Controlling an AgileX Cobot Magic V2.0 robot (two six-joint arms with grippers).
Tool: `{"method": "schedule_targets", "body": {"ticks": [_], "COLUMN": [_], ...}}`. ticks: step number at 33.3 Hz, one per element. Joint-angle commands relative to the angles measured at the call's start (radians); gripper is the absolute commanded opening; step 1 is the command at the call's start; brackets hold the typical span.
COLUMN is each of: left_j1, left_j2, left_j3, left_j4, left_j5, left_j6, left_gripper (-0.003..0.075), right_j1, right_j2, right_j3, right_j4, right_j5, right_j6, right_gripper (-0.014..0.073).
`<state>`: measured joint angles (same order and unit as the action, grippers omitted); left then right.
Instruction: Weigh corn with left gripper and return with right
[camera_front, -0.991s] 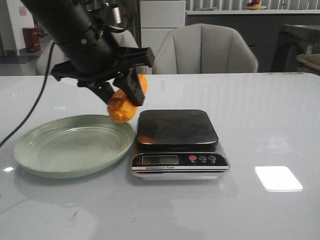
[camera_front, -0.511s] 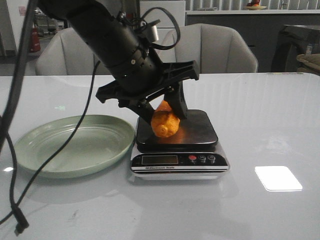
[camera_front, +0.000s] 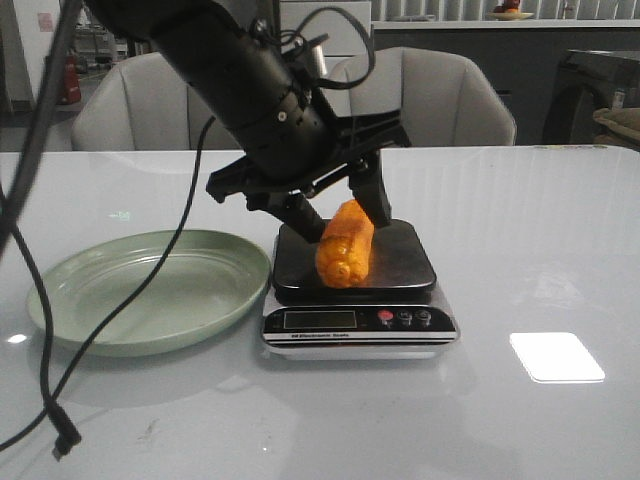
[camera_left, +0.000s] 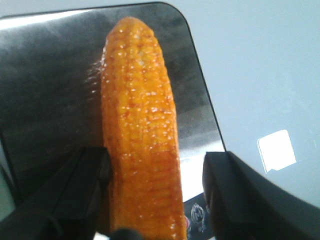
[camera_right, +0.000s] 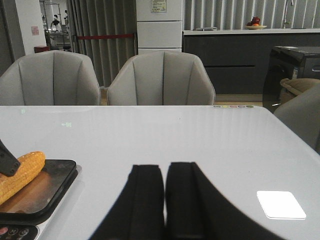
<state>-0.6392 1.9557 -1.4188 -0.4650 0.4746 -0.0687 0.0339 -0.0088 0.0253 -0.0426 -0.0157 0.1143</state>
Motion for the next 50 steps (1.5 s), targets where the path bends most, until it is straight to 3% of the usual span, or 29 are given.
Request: {"method": "schedule_targets", "body": {"ticks": [1, 18, 37, 50], "left_j1": [0.005, 0.005, 0.005, 0.005], "left_j2": [-0.103, -0.487, -1.13, -1.608], "left_j3": [-0.018, 0.22, 0.552, 0.779], "left_j4": [0.017, 0.276, 0.487, 0.551], "left_j5": [-0.008, 0.016, 0.028, 0.038], "left_j6": [-0.005, 0.001, 0.001, 0.003], "left_gripper": [0.0447, 0.0447, 0.0447, 0.0447], "right_j1": [-0.006, -0.006, -0.006, -0.006], "right_j2": [-0.02, -0.02, -0.02, -0.019], "right_j3": [0.011, 0.011, 0.011, 0.011], "right_j4": [-0.015, -0.015, -0.015, -0.015], "right_j5": [-0.083, -0.083, -0.083, -0.083], "right_j6": [-0.01, -0.01, -0.01, -0.01], "right_gripper": [0.0185, 0.0185, 0.0185, 0.0185]}}
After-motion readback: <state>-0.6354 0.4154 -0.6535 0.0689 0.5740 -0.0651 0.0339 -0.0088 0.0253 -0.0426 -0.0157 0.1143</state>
